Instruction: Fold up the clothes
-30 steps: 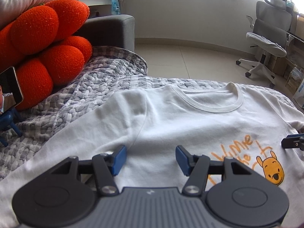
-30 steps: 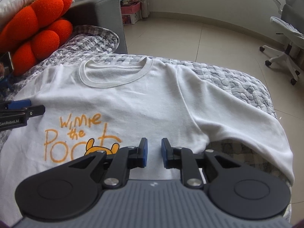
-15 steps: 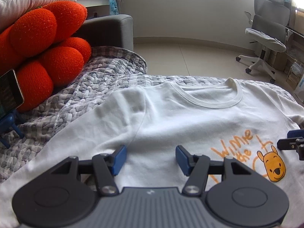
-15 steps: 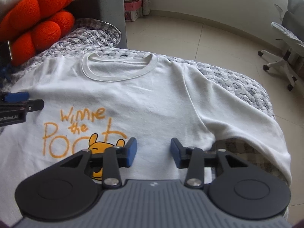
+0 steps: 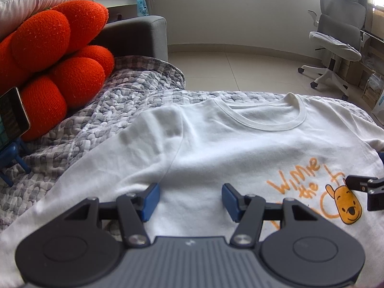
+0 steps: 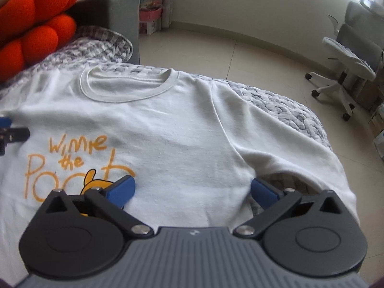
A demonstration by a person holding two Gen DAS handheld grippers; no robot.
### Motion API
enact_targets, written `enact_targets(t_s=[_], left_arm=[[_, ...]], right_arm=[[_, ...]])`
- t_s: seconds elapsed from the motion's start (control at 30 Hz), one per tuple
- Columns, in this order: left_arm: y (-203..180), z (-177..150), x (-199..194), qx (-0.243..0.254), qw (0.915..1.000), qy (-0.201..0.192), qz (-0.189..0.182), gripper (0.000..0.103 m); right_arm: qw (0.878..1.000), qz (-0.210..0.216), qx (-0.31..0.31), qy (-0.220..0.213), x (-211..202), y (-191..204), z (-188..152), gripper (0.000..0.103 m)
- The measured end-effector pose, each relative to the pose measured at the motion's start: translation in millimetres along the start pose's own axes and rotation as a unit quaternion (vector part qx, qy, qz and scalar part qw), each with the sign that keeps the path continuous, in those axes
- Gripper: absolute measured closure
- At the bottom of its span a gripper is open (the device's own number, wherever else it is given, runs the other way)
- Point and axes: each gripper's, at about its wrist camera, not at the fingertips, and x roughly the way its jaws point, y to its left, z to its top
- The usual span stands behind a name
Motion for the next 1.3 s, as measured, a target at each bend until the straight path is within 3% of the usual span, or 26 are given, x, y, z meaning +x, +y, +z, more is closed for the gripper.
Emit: enact_targets(t_s=[0.23, 0.33, 0.47, 0.73, 0.8, 0.83, 1.0, 1.3], left_arm=[[10.8, 2.4, -4.3, -0.029, 0.9995, -0.003, -0.014, 0.044], [18.1, 7.0, -7.4, -0.046, 0.9987, -0.016, -0.009, 0.044], [29.4, 9.1, -6.9, -0.073, 0.997, -0.017, -0.016, 0.044], [18.5, 7.3, -9.2, -0.05, 0.998, -0.031, -0.022, 0.044], [15.7, 6.9, -9.8, -0.044, 0.9981, -0.034, -0.024, 0.044], [14.8, 6.2, -8.4, -0.041, 0.9984, -0.032, -0.023, 0.044], [13.3, 4.4, 4.1, -0.029, 0.9995, -0.01, -0.006, 0.044], [23.7, 7.3, 2.3, -0.057, 0.9981, -0.009, -0.02, 0.045]], right_arm=[[1.0, 0.013, 0.014, 0.002, -2.7, -5.8, 2.9, 0.0], [0.999, 0.02, 0.011, -0.023, -12.8, -4.4, 6.7, 0.003], [0.998, 0.042, 0.024, -0.033, -22.1, -2.9, 12.1, 0.026], [0.996, 0.082, 0.026, -0.022, -20.0, 5.7, 12.1, 0.064], [0.996, 0.088, 0.022, -0.021, -20.0, 8.6, 11.2, 0.08], [0.995, 0.092, 0.018, -0.019, -18.8, 10.3, 10.4, 0.083], [0.996, 0.089, -0.003, -0.011, -9.2, 17.9, 7.8, 0.083], [0.996, 0.088, 0.002, -0.009, -9.0, 18.0, 10.3, 0.083]])
